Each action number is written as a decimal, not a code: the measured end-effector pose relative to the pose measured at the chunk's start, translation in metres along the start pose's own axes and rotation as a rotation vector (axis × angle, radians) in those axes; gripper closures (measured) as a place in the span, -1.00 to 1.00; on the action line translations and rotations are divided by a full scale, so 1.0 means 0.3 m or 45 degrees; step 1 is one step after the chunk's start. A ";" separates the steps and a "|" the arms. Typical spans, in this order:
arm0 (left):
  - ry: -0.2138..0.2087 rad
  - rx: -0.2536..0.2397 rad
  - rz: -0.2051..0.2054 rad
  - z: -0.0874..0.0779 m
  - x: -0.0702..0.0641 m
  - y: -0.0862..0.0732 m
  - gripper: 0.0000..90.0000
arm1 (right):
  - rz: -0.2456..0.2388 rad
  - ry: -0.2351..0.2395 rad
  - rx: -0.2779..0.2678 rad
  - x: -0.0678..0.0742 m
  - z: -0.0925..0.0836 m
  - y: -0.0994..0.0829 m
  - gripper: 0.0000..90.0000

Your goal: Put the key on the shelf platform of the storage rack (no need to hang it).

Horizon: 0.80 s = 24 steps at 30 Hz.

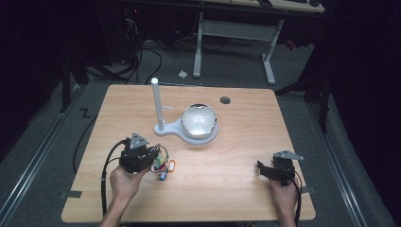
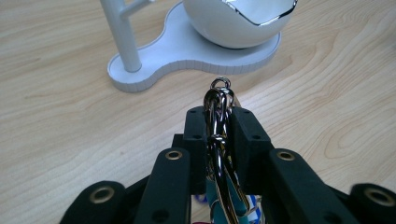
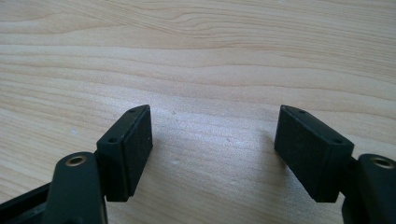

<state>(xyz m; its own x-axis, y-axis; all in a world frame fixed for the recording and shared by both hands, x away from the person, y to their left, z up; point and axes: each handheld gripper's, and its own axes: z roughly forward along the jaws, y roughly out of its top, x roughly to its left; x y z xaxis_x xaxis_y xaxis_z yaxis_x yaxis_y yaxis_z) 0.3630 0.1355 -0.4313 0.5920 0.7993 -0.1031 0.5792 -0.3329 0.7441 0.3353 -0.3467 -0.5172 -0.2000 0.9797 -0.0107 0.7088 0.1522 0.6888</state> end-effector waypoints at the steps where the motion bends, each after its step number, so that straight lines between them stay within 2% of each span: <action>1: -0.016 -0.007 -0.010 -0.007 0.002 0.008 0.71 | -0.001 0.000 0.000 0.000 0.000 0.000 -0.38; 6: -0.032 -0.020 -0.014 -0.016 -0.004 0.020 0.71 | 0.000 0.000 0.000 0.000 0.000 0.000 -0.38; 16: -0.086 -0.018 0.005 -0.032 -0.005 0.080 0.71 | 0.002 -0.004 -0.002 0.000 0.000 0.000 -0.37; 24: -0.126 -0.050 -0.024 -0.042 -0.001 0.108 0.71 | 0.004 -0.005 -0.003 -0.001 0.001 0.000 -0.38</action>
<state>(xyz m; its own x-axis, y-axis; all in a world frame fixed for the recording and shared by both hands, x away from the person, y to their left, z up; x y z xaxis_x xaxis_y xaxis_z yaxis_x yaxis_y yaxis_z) 0.3746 0.1309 -0.3990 0.6346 0.7515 -0.1806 0.5695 -0.2966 0.7666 0.3355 -0.3469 -0.5174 -0.1951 0.9807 -0.0111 0.7076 0.1486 0.6908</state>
